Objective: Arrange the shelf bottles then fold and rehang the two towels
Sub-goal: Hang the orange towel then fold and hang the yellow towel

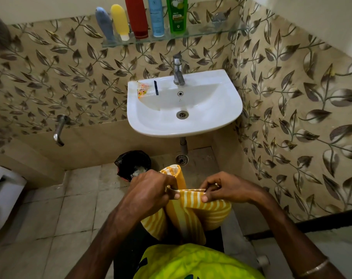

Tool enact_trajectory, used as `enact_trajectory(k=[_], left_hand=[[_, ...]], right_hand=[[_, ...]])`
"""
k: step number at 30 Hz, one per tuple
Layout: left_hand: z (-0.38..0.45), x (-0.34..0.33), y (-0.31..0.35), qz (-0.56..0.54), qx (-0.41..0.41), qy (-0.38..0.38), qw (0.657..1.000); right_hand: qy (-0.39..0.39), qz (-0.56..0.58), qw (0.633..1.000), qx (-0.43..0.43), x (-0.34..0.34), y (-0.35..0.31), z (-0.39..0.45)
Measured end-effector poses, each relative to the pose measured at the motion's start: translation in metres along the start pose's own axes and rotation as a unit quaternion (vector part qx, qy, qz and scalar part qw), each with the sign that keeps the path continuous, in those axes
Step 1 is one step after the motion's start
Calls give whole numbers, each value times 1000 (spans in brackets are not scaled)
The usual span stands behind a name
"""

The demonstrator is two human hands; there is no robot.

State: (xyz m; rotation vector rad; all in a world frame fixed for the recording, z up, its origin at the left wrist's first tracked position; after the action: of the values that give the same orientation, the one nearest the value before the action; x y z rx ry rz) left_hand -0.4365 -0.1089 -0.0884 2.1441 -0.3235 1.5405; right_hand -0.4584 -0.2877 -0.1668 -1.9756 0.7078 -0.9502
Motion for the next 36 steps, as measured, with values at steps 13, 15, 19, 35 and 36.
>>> enact_trajectory(k=[13,15,19,35,36], left_hand=[[0,0,-21,1,66,0,998],[3,-7,-14,18,48,-17,999],[5,-19,13,28,-30,-45,998],[-2,-4,6,14,-2,-40,999],[-2,-3,5,13,2,-43,999]], right_hand=[[98,-10,993,73,9,-23,-4],[106,-25,991,75,6,-24,-3],[102,-33,990,95,-3,-33,0],[13,6,1000,19,3,-13,-4],[20,5,1000,21,5,-14,-3]])
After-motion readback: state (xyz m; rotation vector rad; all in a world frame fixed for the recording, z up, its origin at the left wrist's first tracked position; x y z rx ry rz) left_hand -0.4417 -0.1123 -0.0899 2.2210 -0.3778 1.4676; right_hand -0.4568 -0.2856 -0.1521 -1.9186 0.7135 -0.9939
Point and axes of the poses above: each hand's wrist, its own z-axis towards the middle knuckle, its own x-axis out of the back of the hand, y = z × x, the point moved 8 cm from there along z, towards the middle knuckle, and after that the axes turned 2 degrees about x, right-handed, at the moved point
